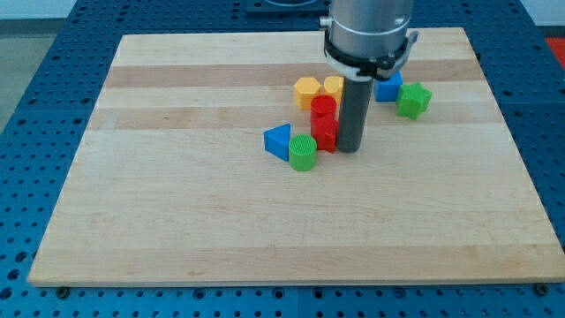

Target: Slide the green circle towards center left along with blue triangle

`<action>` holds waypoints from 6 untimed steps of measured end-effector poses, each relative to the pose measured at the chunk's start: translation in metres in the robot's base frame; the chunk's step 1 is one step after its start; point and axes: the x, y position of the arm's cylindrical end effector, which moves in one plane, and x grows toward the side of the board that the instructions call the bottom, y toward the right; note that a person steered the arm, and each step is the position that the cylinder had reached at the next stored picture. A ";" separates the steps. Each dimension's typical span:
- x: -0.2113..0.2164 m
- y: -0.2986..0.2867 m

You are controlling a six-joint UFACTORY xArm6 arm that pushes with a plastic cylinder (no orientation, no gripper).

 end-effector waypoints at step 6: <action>0.032 -0.065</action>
